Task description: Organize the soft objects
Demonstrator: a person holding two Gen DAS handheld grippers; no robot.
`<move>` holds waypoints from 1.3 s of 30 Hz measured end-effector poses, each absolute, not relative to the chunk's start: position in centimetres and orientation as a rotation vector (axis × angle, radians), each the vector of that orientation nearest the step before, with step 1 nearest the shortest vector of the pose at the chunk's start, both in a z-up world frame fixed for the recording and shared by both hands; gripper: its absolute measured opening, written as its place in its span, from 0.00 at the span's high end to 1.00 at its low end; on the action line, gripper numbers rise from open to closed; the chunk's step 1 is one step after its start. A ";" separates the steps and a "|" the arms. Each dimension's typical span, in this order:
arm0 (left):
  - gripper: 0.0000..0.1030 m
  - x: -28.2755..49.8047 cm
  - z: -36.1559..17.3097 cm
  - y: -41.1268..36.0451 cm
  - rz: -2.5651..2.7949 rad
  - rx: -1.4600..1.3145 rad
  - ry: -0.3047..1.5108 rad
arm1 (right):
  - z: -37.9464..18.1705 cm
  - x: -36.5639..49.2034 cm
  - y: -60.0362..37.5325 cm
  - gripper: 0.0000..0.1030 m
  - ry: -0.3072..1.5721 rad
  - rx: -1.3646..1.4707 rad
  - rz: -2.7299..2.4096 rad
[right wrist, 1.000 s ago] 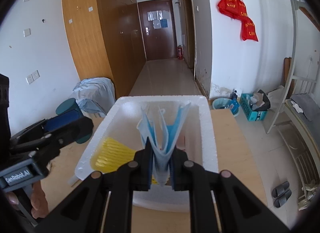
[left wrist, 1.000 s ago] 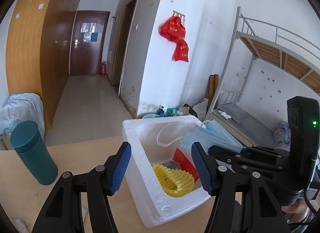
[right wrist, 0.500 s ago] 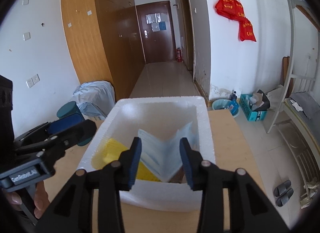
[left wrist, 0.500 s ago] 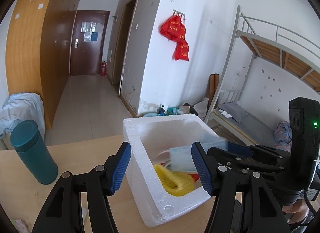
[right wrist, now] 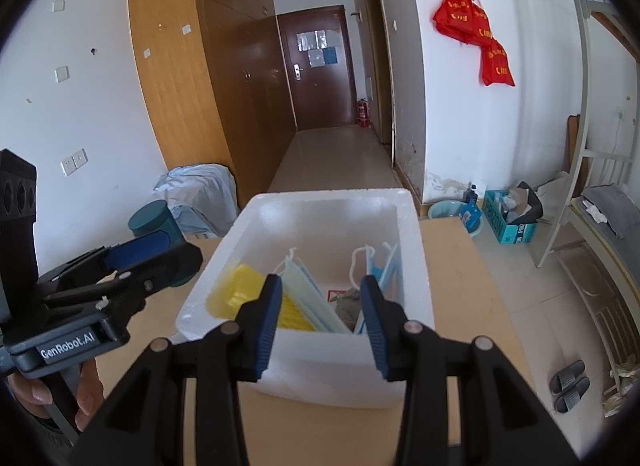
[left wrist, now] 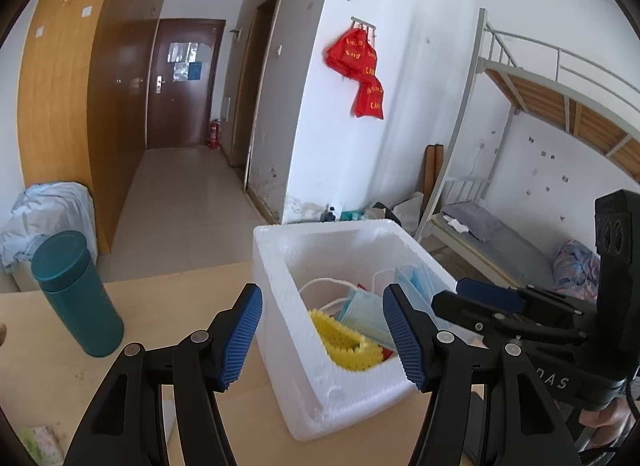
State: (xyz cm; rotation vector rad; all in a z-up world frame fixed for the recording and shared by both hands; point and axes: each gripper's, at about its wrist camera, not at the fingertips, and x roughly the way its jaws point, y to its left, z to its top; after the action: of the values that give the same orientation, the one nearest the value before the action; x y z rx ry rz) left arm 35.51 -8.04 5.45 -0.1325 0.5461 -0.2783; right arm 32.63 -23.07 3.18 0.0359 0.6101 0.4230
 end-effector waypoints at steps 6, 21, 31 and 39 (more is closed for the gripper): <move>0.38 33.6 5.9 -7.7 -0.249 -0.124 0.547 | 3.4 31.0 -23.1 0.56 0.607 0.034 0.442; 0.36 26.5 7.6 -6.2 -0.191 -0.130 0.531 | 4.3 25.4 -22.1 0.47 0.555 0.036 0.508; 0.19 20.5 7.4 -3.8 -0.126 -0.164 0.507 | 3.6 21.1 -21.2 0.32 0.530 0.048 0.544; 0.17 16.0 5.5 -1.8 -0.051 -0.182 0.519 | 2.9 18.3 -18.9 0.32 0.539 0.019 0.600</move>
State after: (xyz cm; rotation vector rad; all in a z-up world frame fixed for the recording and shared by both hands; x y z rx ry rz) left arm 16.02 -1.77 5.54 -0.1823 0.5188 -0.0513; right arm 18.33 -18.85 2.87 0.0186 0.5386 0.5997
